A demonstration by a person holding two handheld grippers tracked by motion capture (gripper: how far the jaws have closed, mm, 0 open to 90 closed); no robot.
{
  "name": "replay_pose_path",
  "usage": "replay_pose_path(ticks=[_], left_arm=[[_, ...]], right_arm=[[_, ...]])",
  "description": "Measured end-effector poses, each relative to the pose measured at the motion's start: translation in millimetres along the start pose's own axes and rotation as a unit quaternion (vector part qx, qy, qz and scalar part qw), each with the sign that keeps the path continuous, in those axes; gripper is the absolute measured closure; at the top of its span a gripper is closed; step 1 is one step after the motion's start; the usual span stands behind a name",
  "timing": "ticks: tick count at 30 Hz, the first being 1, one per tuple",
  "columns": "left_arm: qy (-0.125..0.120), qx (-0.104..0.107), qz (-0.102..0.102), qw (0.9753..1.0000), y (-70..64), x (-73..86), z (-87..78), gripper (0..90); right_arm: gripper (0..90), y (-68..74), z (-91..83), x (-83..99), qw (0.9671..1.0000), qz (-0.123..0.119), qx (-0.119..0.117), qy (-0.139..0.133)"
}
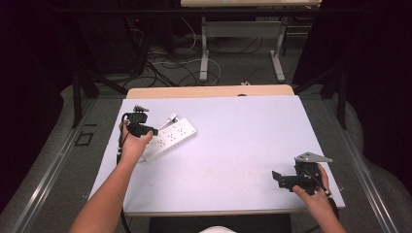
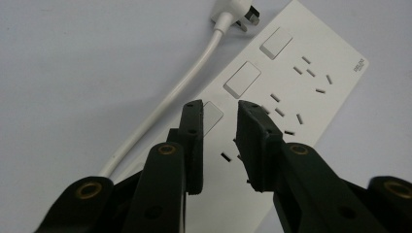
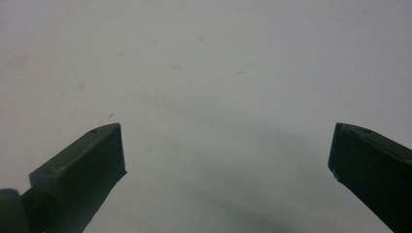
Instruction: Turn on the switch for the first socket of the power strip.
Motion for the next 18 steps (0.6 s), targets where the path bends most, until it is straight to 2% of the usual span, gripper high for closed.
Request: replay_pose_path(ticks=[10, 12, 14, 16, 17, 18], left_arm=[[-0.019, 0.020, 0.026, 0.9993, -13.2, 1.2, -11.0, 65.2], [-0.028, 0.020, 0.036, 0.9988, -16.9, 2.0, -13.0, 64.2], [-0.026, 0.025, 0.043, 0.9984, -19.9, 2.9, -15.1, 62.7], [-0.033, 0.021, 0.050, 0.9980, -23.3, 4.3, -15.6, 60.1], [-0.030, 0.028, 0.056, 0.9976, -24.1, 5.1, -16.9, 59.9], [-0.035, 0.028, 0.053, 0.9976, -26.1, 6.0, -16.3, 59.4]], right_arm=[[0.0, -0.4, -0.8, 0.1, 1.0000, 0.000, 0.000, 0.000], [0.0, -0.5, -0.8, 0.1, 1.0000, 0.000, 0.001, 0.000], [0.0, -0.4, -0.8, 0.2, 1.0000, 0.000, 0.000, 0.001], [0.0, -0.1, -1.0, 0.1, 1.0000, 0.000, 0.000, 0.000], [0.0, -0.1, -0.8, 0.0, 1.0000, -0.001, -0.001, -0.001], [0.0, -0.3, -0.9, 0.0, 1.0000, -0.001, 0.000, -0.001]])
Point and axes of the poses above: each handheld gripper's, and its own axes: z roughly forward along the jaws, x roughly out of its underside, y roughly to its left, the point moved 3 cm from there along z, roughly forward along the jaws, and after that the axes turned 13 degrees about z, right-handed, at the moved point
